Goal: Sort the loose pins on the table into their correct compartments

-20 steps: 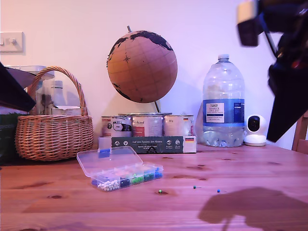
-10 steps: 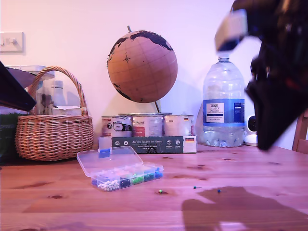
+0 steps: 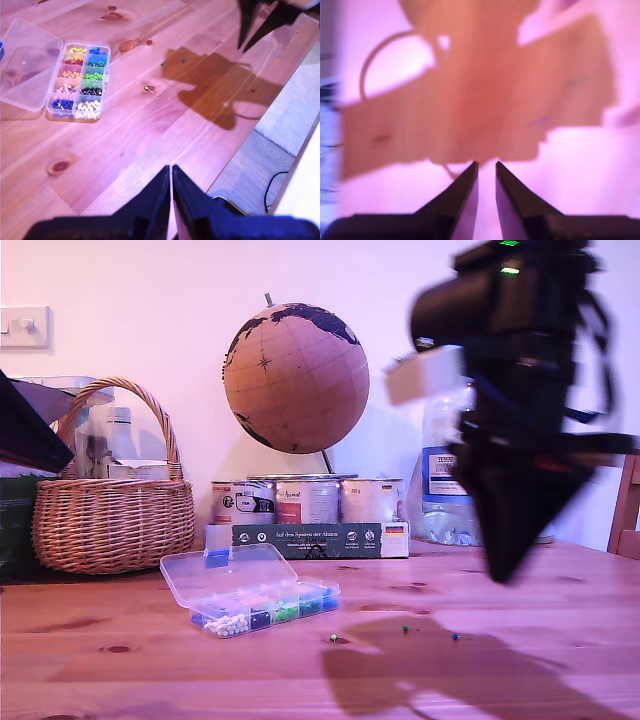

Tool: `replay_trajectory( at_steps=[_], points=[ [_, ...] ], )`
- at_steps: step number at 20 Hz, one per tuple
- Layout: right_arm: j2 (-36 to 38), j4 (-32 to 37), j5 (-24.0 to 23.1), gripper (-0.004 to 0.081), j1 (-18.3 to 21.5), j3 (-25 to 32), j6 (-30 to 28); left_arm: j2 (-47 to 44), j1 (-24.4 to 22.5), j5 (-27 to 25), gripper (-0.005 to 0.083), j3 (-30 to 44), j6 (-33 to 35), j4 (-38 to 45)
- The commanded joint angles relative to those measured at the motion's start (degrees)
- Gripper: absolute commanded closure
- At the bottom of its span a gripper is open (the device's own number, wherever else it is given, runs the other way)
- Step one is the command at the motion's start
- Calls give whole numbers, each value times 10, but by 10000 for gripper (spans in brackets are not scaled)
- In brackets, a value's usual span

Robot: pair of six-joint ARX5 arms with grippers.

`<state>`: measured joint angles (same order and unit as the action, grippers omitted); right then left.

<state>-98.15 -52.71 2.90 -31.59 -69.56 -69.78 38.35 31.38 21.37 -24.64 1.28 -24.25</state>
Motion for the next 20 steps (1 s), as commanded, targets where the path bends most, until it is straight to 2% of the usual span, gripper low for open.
replay_trajectory(
  at_steps=[1, 6, 9, 20],
  points=[
    [-31, -5, -1, 679, -3, -16, -8, -1, 1, 2, 797, 6, -4, 2],
    [-82, -5, -1, 675, -3, -56, -10, -1, 1, 2, 797, 6, -4, 0],
    [-92, -5, -1, 675, -1, -56, -26, -1, 1, 2, 797, 6, -4, -2],
    [-127, 28, -2, 675, -3, -56, -27, -1, 1, 2, 797, 6, -9, -14]
  ],
)
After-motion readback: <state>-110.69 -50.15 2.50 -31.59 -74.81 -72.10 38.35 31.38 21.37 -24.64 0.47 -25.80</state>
